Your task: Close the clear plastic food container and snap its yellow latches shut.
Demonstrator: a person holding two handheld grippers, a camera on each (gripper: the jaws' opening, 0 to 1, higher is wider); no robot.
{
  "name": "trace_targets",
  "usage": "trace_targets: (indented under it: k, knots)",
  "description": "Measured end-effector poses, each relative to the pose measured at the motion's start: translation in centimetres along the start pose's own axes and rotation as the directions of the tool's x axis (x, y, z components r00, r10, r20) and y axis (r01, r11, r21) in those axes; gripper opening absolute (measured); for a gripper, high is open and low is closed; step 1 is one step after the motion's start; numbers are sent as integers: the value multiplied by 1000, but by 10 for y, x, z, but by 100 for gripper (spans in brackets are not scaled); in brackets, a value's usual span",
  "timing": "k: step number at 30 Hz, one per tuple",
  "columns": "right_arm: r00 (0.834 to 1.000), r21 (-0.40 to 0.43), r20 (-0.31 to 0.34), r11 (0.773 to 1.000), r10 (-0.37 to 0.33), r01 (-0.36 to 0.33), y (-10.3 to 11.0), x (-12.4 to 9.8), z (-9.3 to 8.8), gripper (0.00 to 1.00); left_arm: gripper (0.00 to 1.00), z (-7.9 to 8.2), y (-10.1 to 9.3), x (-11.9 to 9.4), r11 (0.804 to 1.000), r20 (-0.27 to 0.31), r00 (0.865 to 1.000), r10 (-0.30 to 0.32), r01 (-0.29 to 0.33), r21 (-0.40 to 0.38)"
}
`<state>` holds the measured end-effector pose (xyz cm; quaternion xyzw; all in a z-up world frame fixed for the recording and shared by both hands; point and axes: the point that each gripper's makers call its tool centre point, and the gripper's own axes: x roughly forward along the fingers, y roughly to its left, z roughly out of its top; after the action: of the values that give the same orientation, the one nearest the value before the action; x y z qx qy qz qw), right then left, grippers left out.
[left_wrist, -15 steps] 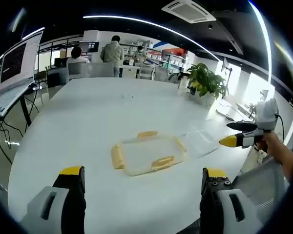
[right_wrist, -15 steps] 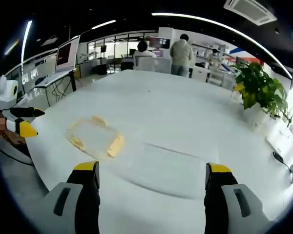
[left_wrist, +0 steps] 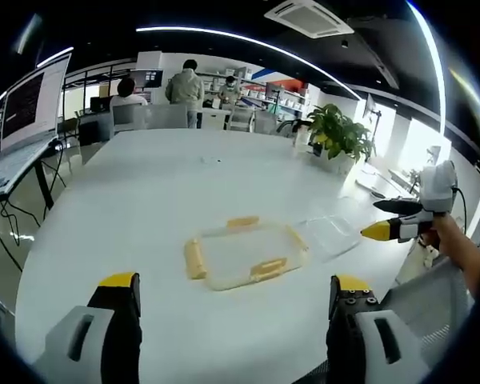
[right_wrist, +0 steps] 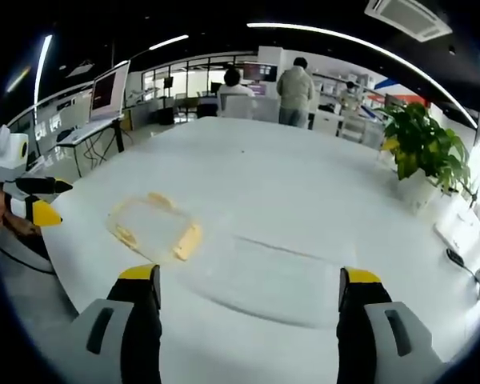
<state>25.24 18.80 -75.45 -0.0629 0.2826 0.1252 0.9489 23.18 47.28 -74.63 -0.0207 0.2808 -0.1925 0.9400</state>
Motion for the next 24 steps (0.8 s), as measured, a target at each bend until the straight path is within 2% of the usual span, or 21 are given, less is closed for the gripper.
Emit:
trace_targets:
  k: [24]
  knots:
    - [1000,-3,-10,1000,-10,9,-3,1,-2,87,95,-1,0,0,1000,-5,1000,-3,3,1]
